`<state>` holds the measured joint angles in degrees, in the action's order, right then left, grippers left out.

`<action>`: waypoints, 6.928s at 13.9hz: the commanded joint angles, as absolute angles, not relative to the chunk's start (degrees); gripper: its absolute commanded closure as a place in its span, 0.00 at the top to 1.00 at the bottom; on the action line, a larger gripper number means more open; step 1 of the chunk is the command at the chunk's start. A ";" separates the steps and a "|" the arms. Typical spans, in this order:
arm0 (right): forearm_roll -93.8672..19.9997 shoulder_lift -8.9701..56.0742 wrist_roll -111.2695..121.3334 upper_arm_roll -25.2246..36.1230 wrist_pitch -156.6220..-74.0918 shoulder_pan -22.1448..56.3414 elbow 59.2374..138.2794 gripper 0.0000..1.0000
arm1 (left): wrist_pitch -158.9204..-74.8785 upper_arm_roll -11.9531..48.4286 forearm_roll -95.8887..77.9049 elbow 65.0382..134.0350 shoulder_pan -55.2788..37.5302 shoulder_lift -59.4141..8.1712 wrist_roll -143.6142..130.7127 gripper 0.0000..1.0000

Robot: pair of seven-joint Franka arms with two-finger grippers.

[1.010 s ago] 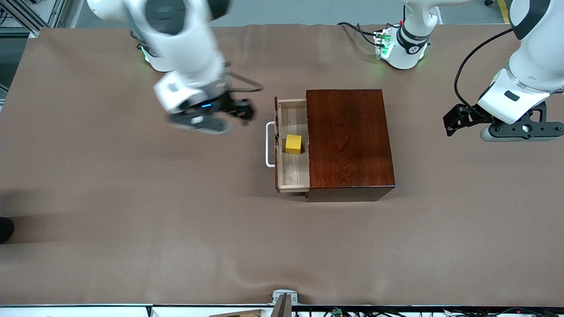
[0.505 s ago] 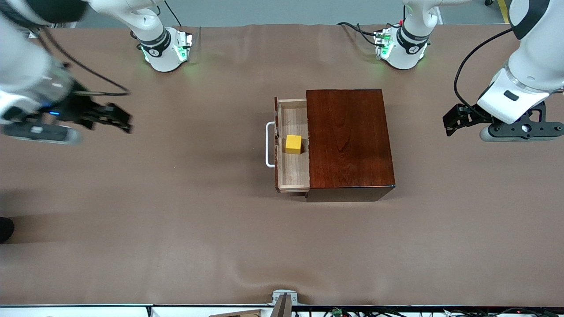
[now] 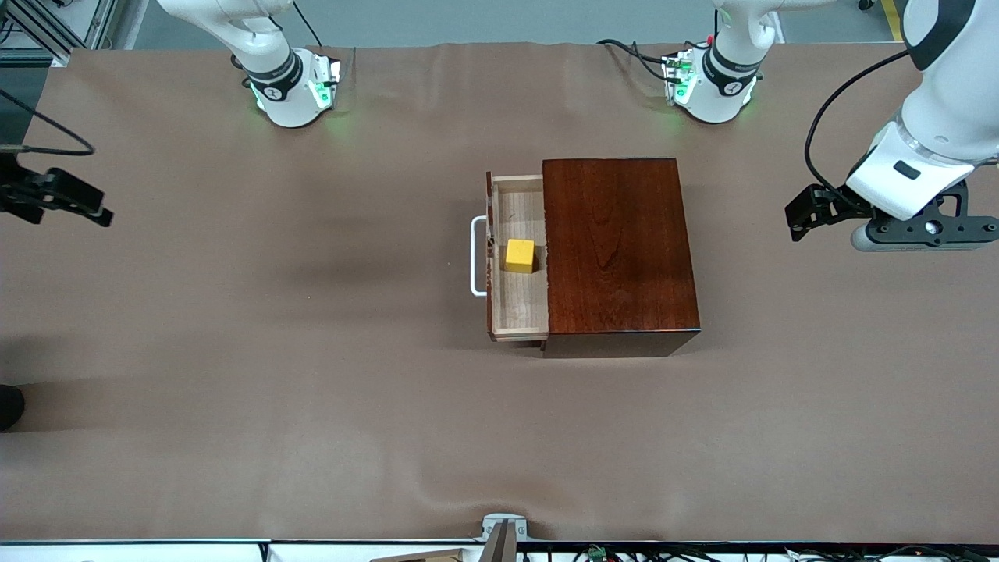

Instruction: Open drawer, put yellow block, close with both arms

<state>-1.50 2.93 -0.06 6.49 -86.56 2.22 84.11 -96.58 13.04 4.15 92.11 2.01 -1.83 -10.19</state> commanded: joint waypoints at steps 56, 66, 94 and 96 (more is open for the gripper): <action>-0.97 1.85 -0.18 5.62 -89.21 1.49 87.19 1.00 | -114.10 3.34 5.00 75.41 -48.08 -39.20 -144.05 1.00; -0.97 1.85 -0.18 5.62 -89.30 1.41 87.19 1.00 | -101.00 3.34 7.91 75.85 -47.64 -37.70 -144.05 1.00; -0.97 2.02 -0.09 5.62 -90.00 1.67 87.10 1.00 | -94.30 3.60 10.46 73.04 -27.09 -27.51 -115.09 1.00; -0.88 2.02 -0.09 5.62 -90.00 1.67 87.10 1.00 | -95.44 3.78 10.20 73.21 -22.35 -26.98 -106.65 1.00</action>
<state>-0.93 2.90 0.30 5.93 -89.88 1.89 86.69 -94.49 2.71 9.50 72.12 -25.74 -28.53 -112.69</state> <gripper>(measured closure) 0.000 0.000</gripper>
